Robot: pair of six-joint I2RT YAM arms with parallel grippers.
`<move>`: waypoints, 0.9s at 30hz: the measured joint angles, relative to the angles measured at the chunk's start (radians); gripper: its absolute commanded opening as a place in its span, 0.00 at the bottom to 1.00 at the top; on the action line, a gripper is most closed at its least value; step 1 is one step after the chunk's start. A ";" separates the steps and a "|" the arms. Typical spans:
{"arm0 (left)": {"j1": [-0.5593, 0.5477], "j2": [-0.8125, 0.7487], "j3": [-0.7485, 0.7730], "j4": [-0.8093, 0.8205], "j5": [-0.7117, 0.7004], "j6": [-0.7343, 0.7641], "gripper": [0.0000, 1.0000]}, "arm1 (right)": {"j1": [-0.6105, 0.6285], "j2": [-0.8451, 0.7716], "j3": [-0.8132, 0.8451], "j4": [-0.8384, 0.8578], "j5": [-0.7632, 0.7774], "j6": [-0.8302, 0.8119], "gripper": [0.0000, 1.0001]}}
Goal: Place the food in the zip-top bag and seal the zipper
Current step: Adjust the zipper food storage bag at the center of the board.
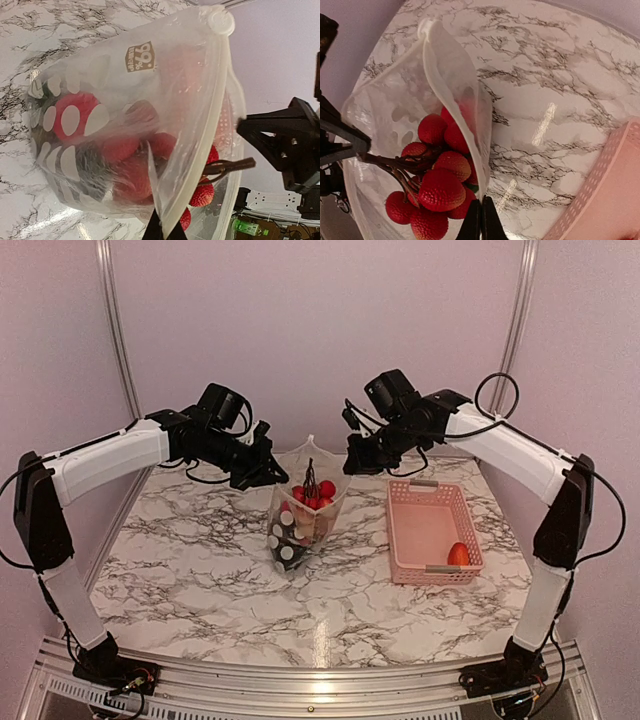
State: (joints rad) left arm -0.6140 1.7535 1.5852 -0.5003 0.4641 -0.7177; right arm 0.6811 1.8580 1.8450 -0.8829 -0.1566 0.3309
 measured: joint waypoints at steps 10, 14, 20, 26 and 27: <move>0.000 -0.030 0.004 -0.001 -0.027 -0.004 0.00 | 0.033 -0.081 -0.070 0.073 -0.064 0.032 0.00; 0.000 -0.025 0.005 -0.012 -0.023 0.000 0.00 | 0.034 -0.057 -0.096 0.065 -0.062 0.035 0.00; 0.000 -0.025 0.005 -0.013 -0.019 0.000 0.00 | 0.034 -0.058 -0.078 0.074 -0.063 0.037 0.15; 0.000 -0.024 0.005 -0.013 -0.018 0.000 0.00 | 0.034 -0.058 -0.018 0.075 -0.051 0.041 0.40; 0.000 -0.024 0.005 -0.013 -0.018 0.000 0.00 | 0.033 -0.060 -0.008 0.075 -0.048 0.042 0.41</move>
State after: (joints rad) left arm -0.6140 1.7298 1.5902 -0.5137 0.4461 -0.7181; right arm 0.7143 1.7981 1.8370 -0.8082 -0.2047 0.3729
